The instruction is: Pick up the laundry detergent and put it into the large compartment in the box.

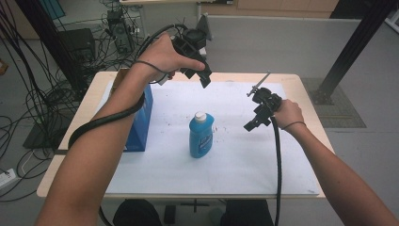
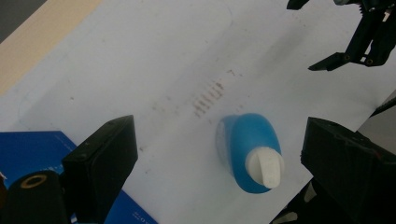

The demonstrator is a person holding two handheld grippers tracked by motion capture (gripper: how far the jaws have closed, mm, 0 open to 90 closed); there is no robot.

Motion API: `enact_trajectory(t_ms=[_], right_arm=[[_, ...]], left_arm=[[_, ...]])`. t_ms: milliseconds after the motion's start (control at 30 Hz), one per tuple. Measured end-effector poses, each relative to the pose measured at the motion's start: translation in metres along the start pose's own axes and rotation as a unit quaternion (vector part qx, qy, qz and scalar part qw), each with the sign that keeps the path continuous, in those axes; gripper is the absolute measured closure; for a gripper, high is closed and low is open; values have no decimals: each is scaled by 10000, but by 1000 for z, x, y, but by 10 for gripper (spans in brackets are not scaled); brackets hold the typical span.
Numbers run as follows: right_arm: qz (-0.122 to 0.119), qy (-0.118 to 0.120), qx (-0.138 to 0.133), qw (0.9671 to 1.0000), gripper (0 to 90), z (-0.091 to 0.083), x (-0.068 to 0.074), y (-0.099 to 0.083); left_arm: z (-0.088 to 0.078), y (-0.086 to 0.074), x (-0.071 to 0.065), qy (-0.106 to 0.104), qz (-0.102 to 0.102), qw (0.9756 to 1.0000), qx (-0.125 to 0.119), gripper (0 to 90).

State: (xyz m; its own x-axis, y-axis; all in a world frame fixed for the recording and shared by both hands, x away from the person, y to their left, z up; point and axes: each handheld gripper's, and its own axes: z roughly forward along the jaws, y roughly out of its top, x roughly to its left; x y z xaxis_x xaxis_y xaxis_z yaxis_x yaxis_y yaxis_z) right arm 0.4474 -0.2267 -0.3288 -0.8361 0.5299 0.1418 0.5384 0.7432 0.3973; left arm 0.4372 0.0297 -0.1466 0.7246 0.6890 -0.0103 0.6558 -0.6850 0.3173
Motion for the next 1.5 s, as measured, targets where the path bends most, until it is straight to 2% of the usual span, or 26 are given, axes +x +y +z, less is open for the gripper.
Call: enact_trajectory(t_ms=[567,1267,1500], right_arm=[[56,62,-73,9999,31,-2,-4,-4],[108,122,-107,9998,31,-1,-6,-7],[119,134,-91,9998,31,-1,-7,-8]], left_arm=[[7,-13,-22,-132,232,9996,-21,110],[29,-26,-33,-258,277,9993,70,110],[37,-32,-36,-275,217,9994,50,110]])
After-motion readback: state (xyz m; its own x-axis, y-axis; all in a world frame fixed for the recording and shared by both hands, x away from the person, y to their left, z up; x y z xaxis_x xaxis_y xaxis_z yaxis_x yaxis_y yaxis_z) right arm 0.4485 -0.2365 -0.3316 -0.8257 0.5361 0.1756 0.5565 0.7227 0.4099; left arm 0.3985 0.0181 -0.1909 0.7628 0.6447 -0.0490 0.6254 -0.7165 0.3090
